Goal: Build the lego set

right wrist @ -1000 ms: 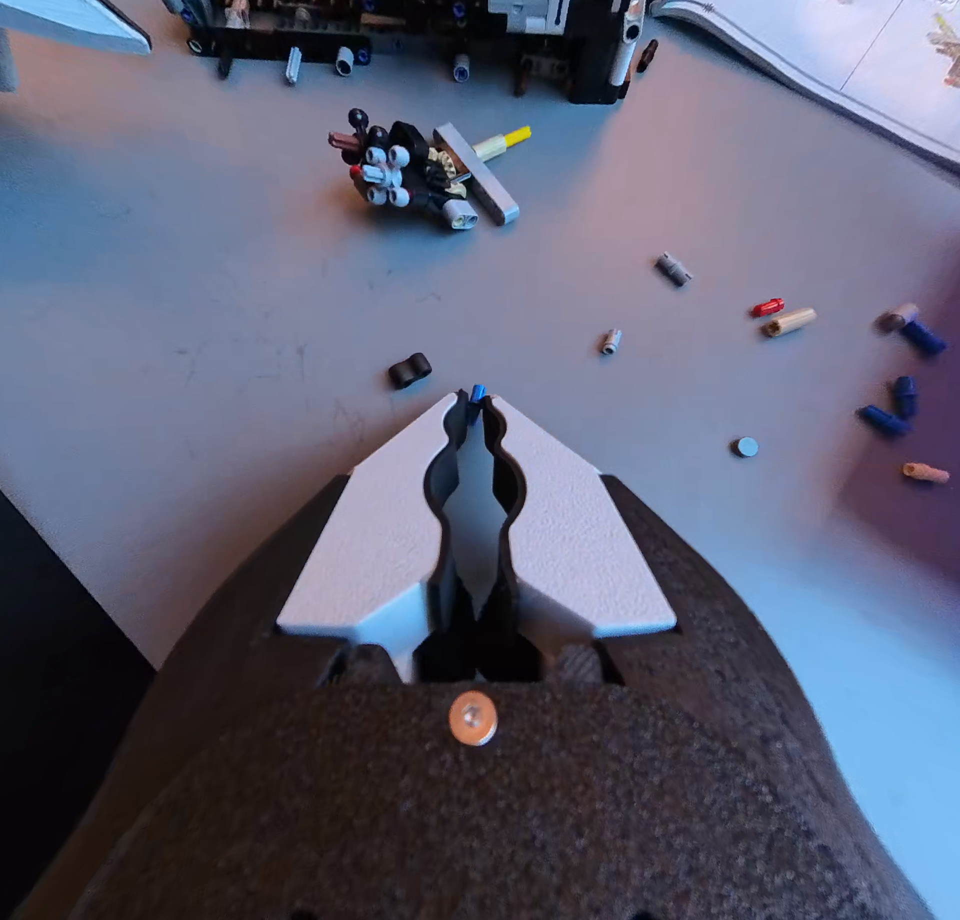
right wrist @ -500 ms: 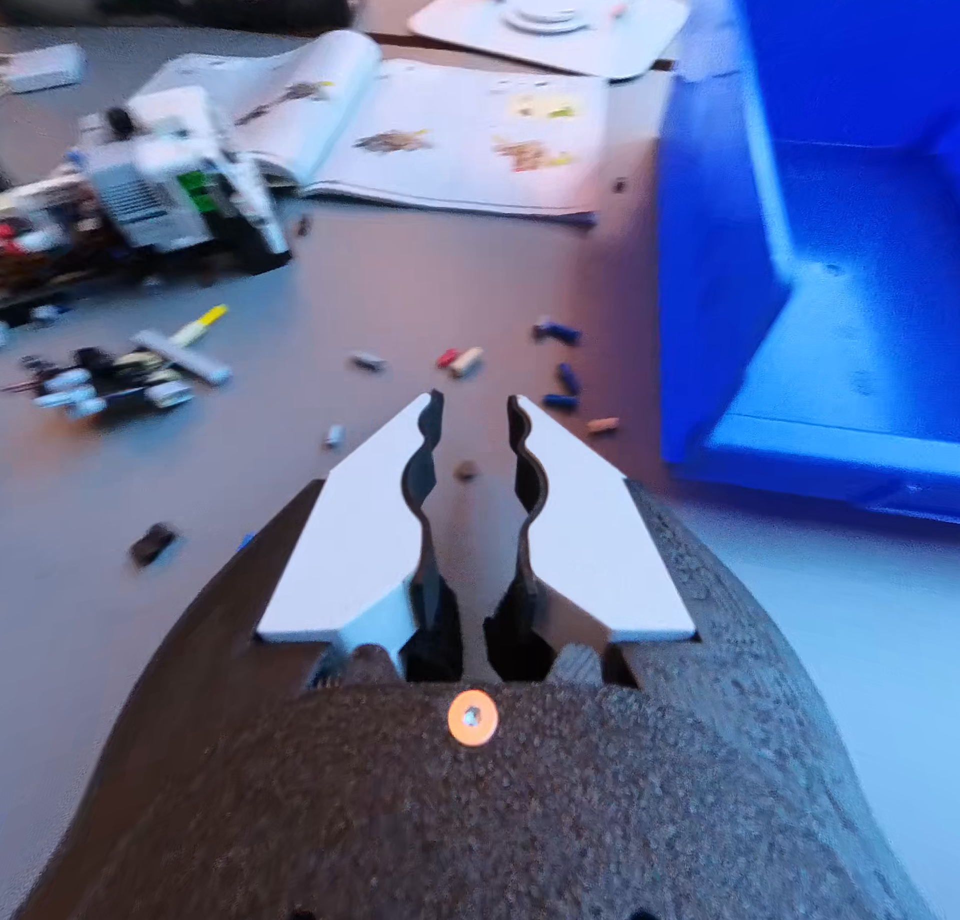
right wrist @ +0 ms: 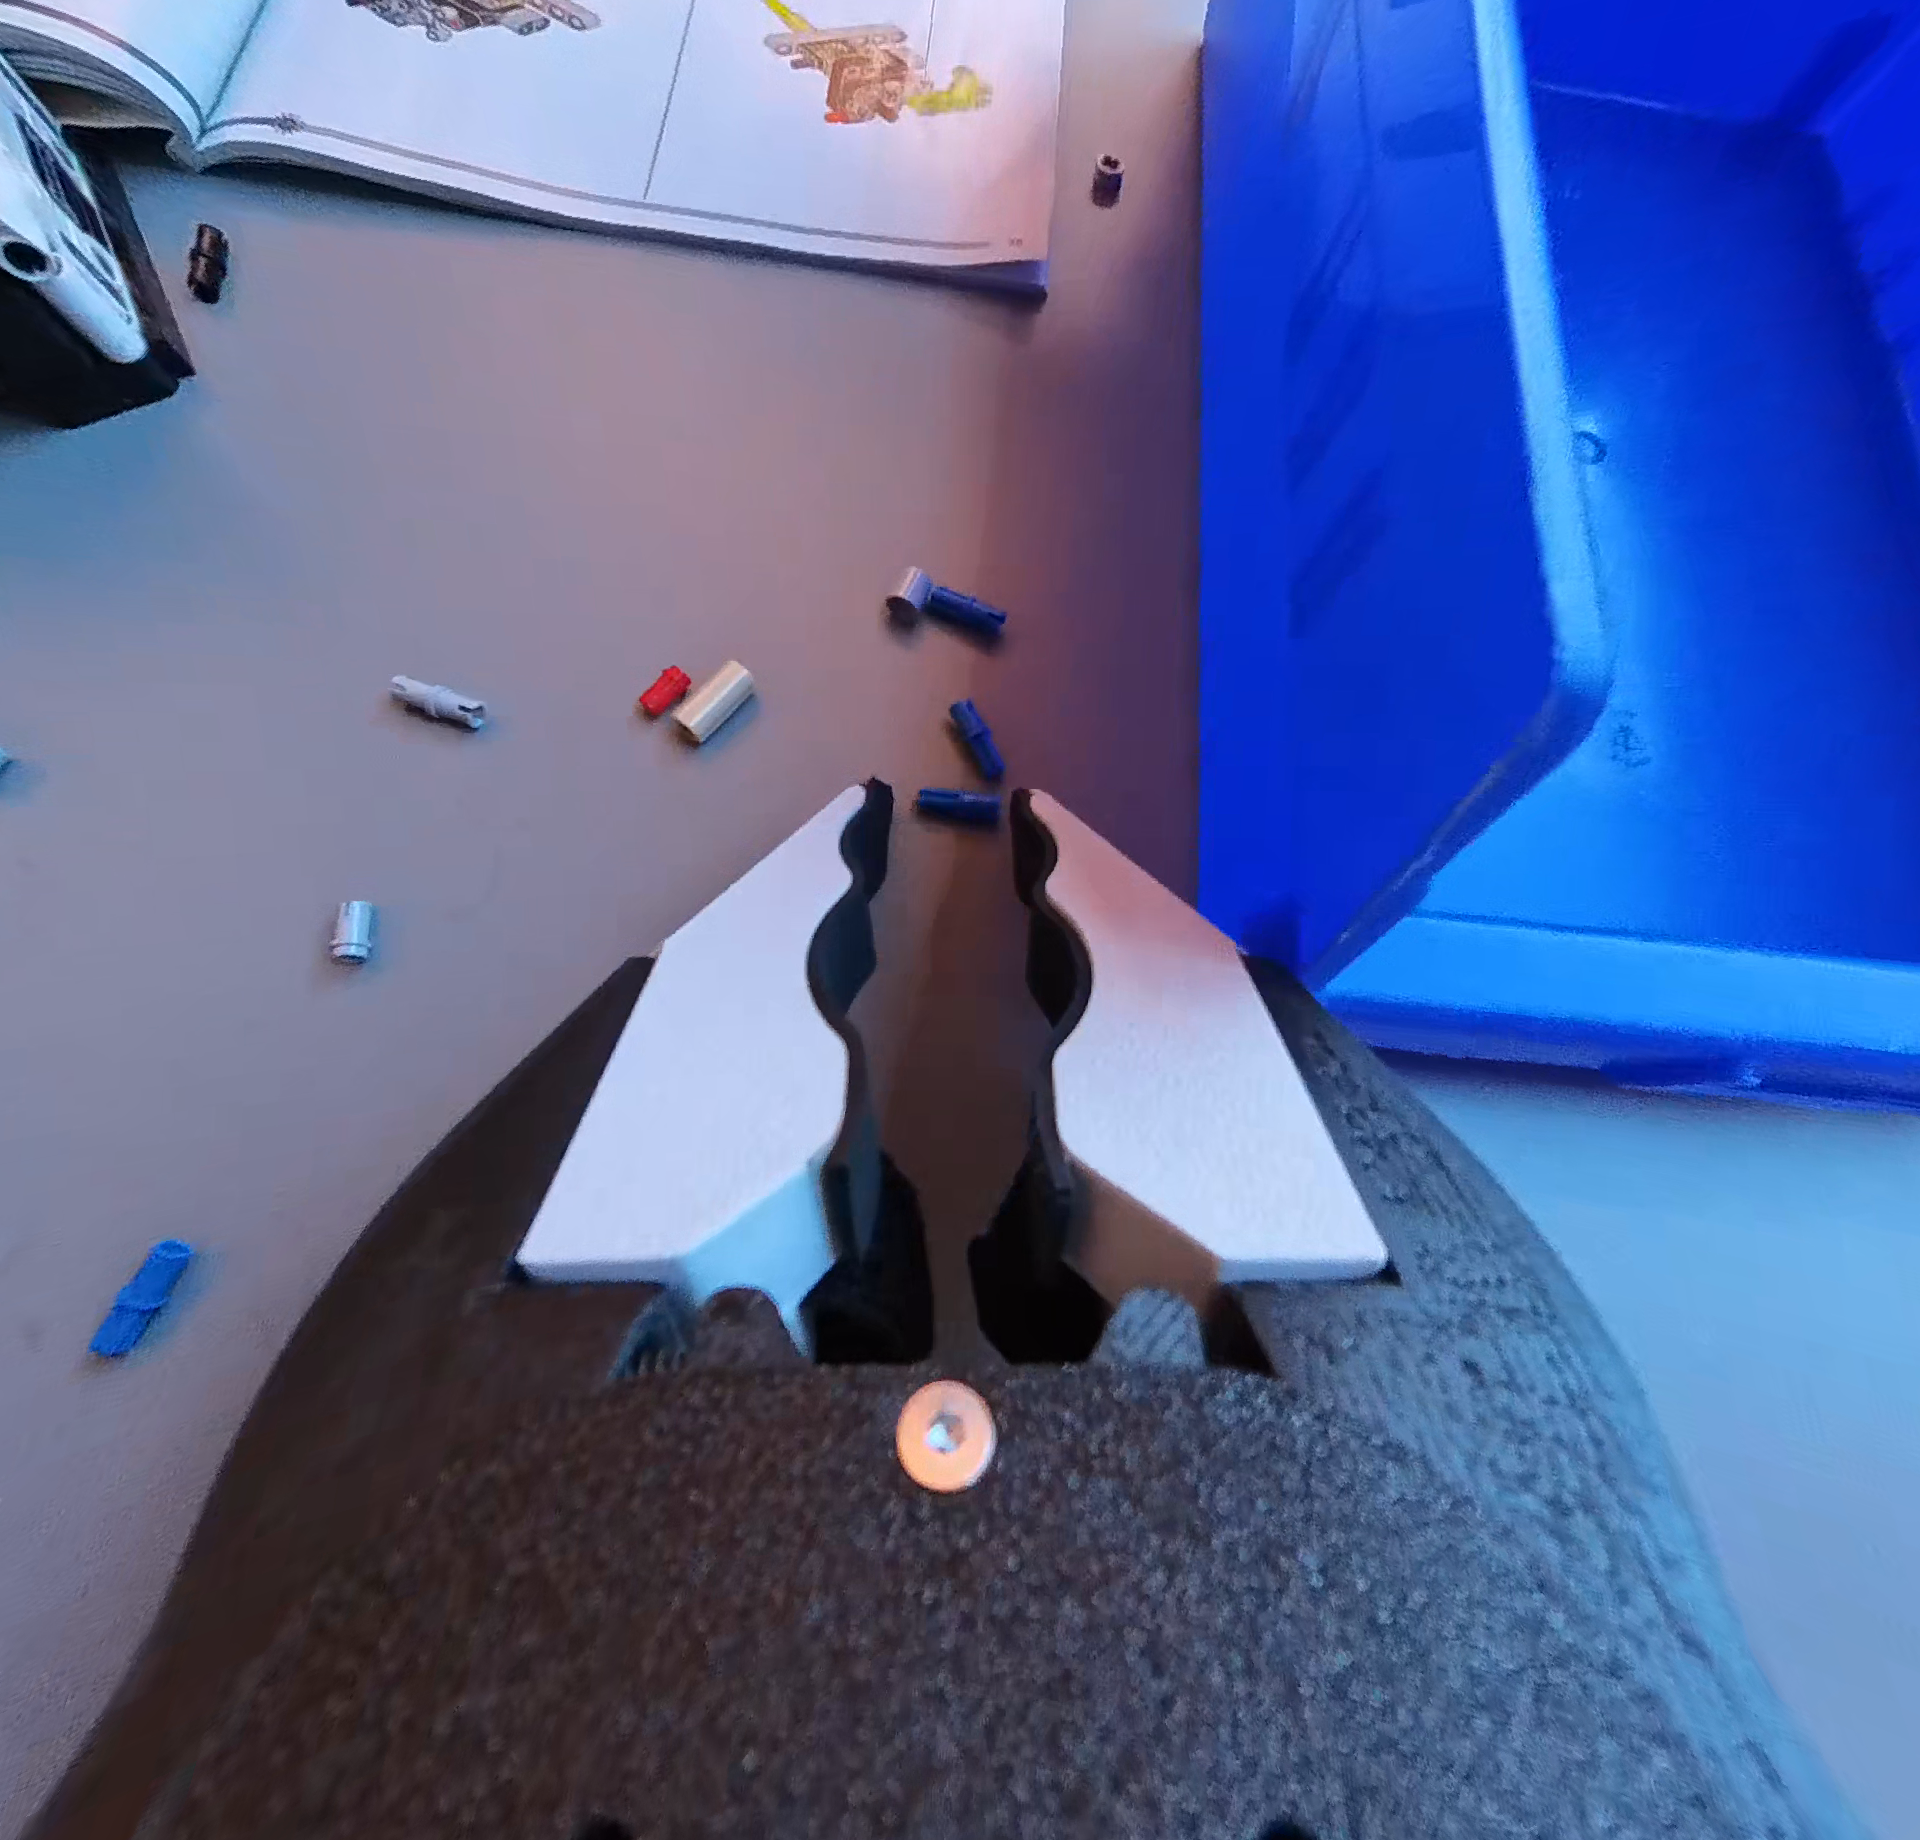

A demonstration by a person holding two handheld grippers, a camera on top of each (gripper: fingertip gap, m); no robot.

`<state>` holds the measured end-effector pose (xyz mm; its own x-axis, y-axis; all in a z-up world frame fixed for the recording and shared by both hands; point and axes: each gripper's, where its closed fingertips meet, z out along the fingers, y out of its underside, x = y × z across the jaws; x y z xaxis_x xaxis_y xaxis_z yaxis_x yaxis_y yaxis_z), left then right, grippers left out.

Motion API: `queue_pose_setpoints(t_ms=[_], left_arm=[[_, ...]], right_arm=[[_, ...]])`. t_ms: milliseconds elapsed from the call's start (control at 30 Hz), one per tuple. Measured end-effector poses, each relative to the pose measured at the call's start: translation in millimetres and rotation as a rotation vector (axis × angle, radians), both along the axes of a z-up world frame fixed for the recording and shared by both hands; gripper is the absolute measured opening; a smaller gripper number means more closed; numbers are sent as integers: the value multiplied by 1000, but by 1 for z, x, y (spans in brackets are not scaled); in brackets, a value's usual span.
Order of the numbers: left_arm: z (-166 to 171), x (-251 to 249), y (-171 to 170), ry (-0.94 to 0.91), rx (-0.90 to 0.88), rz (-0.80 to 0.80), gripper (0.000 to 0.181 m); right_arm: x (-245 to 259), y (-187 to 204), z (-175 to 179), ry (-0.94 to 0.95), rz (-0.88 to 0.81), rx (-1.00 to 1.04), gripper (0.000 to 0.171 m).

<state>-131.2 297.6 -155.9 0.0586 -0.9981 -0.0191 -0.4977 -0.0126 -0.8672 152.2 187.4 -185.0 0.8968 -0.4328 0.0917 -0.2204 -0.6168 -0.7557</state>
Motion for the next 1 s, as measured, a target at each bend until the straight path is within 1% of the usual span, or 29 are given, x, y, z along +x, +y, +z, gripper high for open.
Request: queue_pose_setpoints(t_ms=[300, 567, 667, 733, 833, 900, 1000], left_arm=[[-4, 1, 1, 28, -13, 1, 28], [-6, 1, 1, 40, -8, 8, 28], [-6, 1, 1, 38, -3, 10, 28], [-5, 1, 1, 36, -1, 11, 28], [-5, 1, 1, 30, -1, 9, 27], [-3, 1, 1, 22, 2, 10, 27], [-2, -1, 1, 15, 10, 14, 28]], right_arm=[[0, 2, -2, 35, 10, 0, 15], [-2, 4, -2, 29, 30, -2, 15], [-9, 6, 3, -3, 66, 24, 15], [-25, 10, 10, 8, 134, 63, 15], [-71, 16, 25, 31, 321, 136, 15], [-99, 13, 26, 29, 415, 123, 15], [-135, 3, 16, 58, 525, 63, 15]])
